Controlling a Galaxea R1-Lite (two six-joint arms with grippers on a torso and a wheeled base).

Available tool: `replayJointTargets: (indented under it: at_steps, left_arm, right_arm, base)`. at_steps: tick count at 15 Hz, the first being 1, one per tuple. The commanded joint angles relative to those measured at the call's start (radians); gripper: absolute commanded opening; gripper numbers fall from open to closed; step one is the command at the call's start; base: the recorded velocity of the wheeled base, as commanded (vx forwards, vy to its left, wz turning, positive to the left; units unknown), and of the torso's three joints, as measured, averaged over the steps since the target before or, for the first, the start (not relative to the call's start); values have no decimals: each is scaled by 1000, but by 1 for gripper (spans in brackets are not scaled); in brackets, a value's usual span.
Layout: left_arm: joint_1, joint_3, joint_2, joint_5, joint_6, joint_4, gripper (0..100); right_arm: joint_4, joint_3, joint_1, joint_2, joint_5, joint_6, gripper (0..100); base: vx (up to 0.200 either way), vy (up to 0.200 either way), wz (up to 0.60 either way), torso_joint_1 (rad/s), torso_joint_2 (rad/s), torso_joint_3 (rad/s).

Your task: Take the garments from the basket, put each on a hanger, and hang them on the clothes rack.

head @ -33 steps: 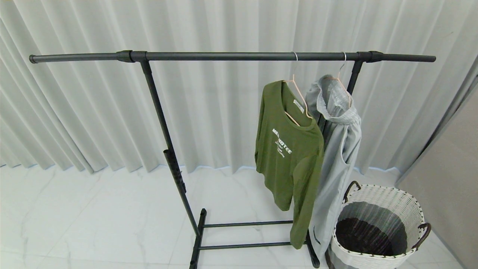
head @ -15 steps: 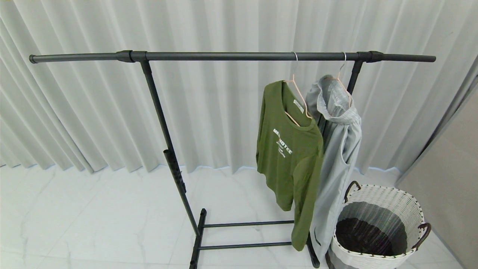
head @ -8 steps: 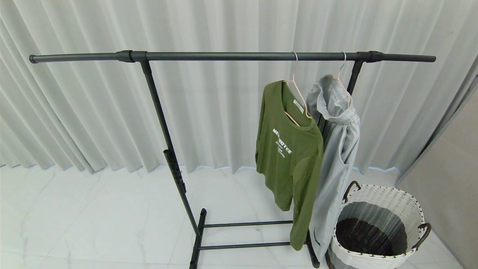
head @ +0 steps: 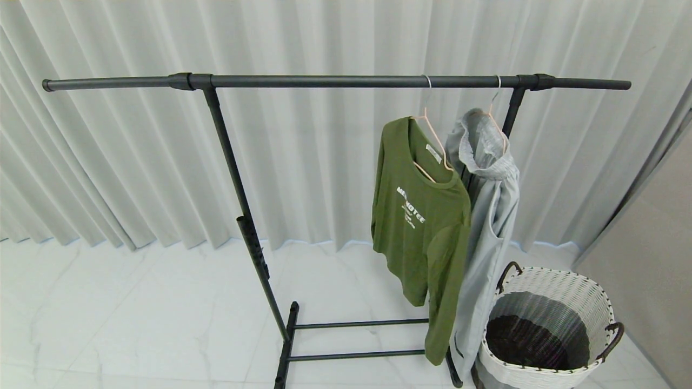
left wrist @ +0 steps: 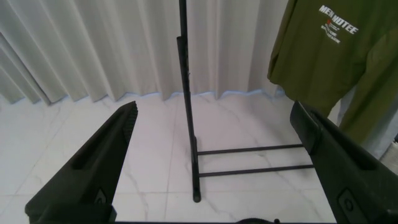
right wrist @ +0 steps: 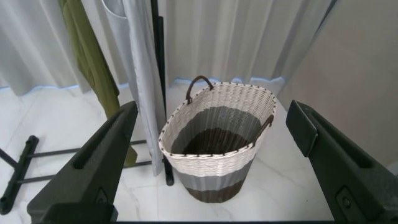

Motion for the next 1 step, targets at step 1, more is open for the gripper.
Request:
replayJointTargets:
  at_steps: [1]
  left_arm:
    - [0,0,0,0,1,0,100]
  right_arm:
    - [0,-2,0,1,0,-2,100]
  base:
    - [0,0,0,0,0,0]
